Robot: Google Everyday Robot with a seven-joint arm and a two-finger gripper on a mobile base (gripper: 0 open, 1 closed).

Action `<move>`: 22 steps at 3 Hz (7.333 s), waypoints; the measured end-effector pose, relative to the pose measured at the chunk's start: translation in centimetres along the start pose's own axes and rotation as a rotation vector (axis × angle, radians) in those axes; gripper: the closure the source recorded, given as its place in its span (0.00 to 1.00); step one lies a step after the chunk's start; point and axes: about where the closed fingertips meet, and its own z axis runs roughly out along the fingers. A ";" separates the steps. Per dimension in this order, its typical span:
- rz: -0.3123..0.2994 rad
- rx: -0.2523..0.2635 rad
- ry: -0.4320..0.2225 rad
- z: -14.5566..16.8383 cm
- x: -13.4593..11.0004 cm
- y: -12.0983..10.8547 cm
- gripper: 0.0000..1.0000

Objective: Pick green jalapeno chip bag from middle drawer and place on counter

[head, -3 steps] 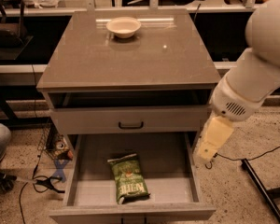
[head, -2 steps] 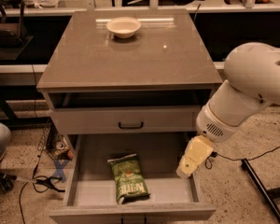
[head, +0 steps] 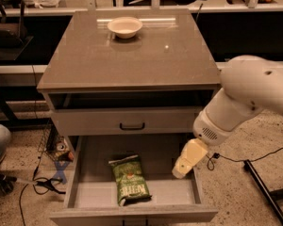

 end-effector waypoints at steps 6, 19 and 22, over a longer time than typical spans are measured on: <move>0.409 -0.030 -0.071 28.0 -5.8 -6.9 0.00; 0.412 -0.096 -0.465 26.2 -7.7 -6.6 1.00; 0.261 0.078 -0.860 5.8 -4.0 -7.4 1.00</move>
Offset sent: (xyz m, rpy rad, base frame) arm 0.0873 0.0240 -0.1919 0.0770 0.0821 -0.3096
